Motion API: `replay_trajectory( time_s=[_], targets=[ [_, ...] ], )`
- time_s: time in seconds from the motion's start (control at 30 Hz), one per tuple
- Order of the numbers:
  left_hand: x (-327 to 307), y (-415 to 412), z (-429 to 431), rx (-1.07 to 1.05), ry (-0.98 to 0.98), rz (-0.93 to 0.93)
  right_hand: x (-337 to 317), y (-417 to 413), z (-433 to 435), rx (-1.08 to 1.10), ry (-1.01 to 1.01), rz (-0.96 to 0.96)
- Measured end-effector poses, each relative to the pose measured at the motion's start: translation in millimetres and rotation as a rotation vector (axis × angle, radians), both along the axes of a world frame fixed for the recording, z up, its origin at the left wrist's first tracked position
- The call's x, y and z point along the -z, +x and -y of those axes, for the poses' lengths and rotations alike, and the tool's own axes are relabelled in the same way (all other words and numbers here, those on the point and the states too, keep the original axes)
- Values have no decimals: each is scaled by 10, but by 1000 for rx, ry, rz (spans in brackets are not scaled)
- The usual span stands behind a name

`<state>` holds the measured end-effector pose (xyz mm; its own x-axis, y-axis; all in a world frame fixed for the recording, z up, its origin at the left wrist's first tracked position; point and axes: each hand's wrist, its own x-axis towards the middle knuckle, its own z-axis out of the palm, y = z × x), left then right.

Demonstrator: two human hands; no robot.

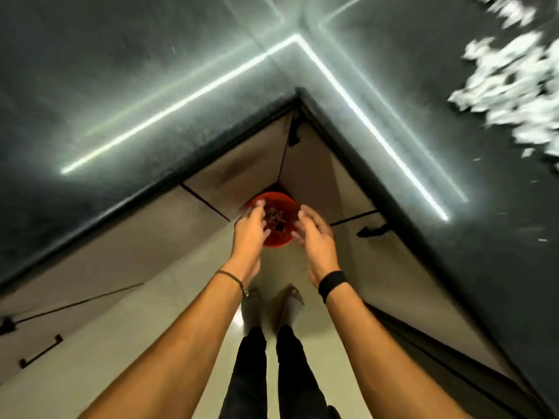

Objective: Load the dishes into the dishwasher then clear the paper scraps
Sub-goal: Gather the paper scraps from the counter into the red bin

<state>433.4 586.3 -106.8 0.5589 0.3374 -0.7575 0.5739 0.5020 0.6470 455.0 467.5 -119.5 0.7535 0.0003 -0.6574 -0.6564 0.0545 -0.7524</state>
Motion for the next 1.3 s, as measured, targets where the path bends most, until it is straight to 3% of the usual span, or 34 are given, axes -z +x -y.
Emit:
replay_trajectory(
  time_s=[0.2, 0.37, 0.53, 0.83, 1.0, 1.3],
  targets=[
    [-1351, -171, 124, 144, 56, 239, -1288, -188, 209, 10, 22, 217],
    [-1969, -173, 332, 296, 158, 469, -1933, -286, 414, 83, 31, 384],
    [-2163, 4, 569, 403, 149, 604, -2152, -286, 629, 189, 69, 478],
    [-2132, 501, 886, 482, 136, 611, -2148, 96, 988, 264, 17, 511],
    [-2079, 972, 1028, 520, 180, 602, -1934, 678, 1201, 195, -230, 555],
    [-1943, 1889, 1218, 462, 203, 521, -1612, 1779, 1555, -237, -932, 588]
  ],
)
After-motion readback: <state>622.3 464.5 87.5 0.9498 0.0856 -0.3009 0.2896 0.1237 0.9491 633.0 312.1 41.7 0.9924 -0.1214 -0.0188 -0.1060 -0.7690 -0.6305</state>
